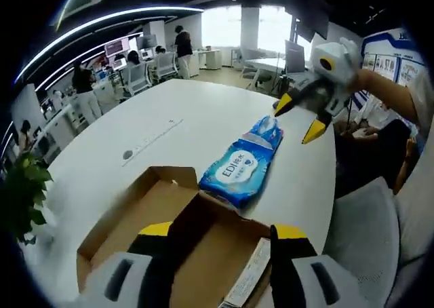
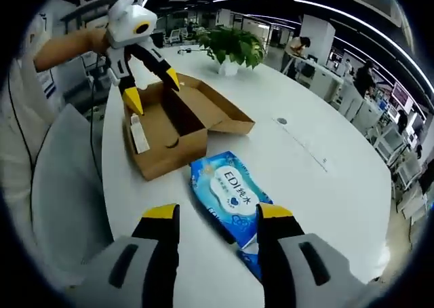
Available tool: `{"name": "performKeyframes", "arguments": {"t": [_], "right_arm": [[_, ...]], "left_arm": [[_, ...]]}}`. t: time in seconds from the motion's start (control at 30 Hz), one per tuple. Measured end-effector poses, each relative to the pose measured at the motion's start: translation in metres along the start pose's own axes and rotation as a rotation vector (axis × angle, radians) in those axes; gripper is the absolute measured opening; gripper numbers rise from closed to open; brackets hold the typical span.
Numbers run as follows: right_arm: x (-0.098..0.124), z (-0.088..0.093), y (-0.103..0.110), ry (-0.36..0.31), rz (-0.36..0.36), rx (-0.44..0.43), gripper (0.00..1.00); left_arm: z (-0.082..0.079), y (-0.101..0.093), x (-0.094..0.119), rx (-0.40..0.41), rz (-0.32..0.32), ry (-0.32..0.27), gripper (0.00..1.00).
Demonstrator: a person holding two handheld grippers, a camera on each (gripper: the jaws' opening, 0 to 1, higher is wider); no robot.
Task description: Operate the shoe box by opening the lid, removing the specified soft item, and placing it in the target area until the item is outside and the box remains undamaged.
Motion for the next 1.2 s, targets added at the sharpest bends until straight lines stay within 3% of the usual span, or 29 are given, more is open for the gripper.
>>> {"name": "performKeyframes", "arguments": {"t": [0.4, 0.87, 1.1, 1.2], "right_arm": [[-0.049, -0.031, 0.026, 0.016, -0.133, 0.091, 0.44], [-0.1, -0.056, 0.049, 0.068, -0.268, 0.173, 0.44], [-0.12, -0.067, 0.056, 0.097, -0.321, 0.204, 0.44], [-0.131, -0.068, 0.059, 0.121, -0.349, 0.221, 0.44]], "left_arm": [[0.066, 0.043, 0.036, 0.127, -0.132, 0.055, 0.56], [0.116, 0.077, 0.064, 0.262, -0.269, 0.095, 0.56], [0.148, 0.09, 0.075, 0.358, -0.333, 0.162, 0.5], [0.161, 0.093, 0.079, 0.427, -0.34, 0.188, 0.42]]}}
Point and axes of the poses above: the point that each gripper's makers call its tool centre point, and the gripper's own axes: x roughly backward along the fingers, y roughly to its left, z roughly out of its underside, the point moved 2 cm from there along x, roughly backward along the fingers, and after that the axes turned 15 degrees about -z, right-handed, at the moved point
